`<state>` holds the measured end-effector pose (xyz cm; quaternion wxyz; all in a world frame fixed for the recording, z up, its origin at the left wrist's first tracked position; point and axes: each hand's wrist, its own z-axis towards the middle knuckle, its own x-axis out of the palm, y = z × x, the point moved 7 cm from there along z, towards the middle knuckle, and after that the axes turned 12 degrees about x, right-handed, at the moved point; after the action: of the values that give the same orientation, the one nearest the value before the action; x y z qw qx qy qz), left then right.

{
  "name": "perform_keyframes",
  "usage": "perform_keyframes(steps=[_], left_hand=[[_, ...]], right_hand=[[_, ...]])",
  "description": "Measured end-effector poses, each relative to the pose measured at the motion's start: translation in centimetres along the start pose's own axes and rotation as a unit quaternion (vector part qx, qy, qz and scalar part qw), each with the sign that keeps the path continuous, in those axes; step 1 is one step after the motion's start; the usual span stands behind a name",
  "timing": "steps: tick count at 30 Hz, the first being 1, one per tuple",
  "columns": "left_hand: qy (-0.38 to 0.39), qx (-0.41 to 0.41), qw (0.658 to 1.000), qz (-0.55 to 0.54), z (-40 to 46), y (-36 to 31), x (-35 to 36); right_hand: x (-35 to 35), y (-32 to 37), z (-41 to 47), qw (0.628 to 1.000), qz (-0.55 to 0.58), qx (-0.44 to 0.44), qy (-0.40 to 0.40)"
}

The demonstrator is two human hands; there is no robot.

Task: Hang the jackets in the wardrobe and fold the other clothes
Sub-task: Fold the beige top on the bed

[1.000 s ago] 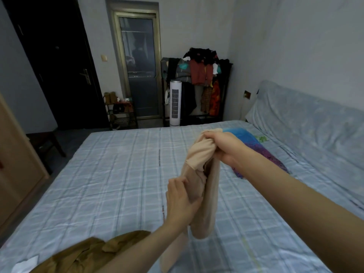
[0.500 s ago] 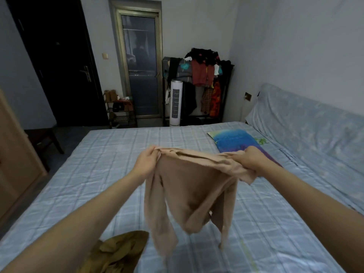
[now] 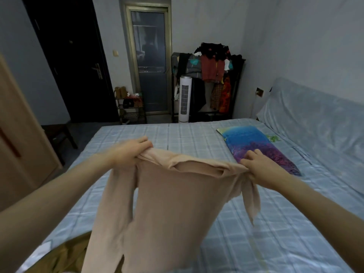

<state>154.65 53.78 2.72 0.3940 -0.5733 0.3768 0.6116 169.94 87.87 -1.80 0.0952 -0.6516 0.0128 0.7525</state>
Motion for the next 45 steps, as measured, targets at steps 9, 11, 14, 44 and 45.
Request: perform_keyframes(steps=[9,11,14,44,45], left_hand=[[-0.035,-0.176,0.945,-0.273,-4.3,6.1,5.5],[-0.071,-0.200,0.905,-0.369,-4.5,5.7,6.5],[-0.071,-0.258,0.884,-0.383,-4.9,5.9,7.6],[-0.007,-0.412,0.902,0.127,2.0,23.5,10.4],[-0.028,-0.407,0.902,0.142,1.9,23.7,9.6]], right_hand=[[2.5,-2.6,1.3,0.961,0.233,0.146,0.044],[2.4,-3.3,1.0,0.935,0.290,0.204,0.021],[3.7,-3.1,0.5,0.949,0.232,0.196,0.081],[12.0,-9.4,14.3,0.860,0.261,0.437,0.037],[11.0,-9.7,14.6,0.871,0.250,0.422,0.007]])
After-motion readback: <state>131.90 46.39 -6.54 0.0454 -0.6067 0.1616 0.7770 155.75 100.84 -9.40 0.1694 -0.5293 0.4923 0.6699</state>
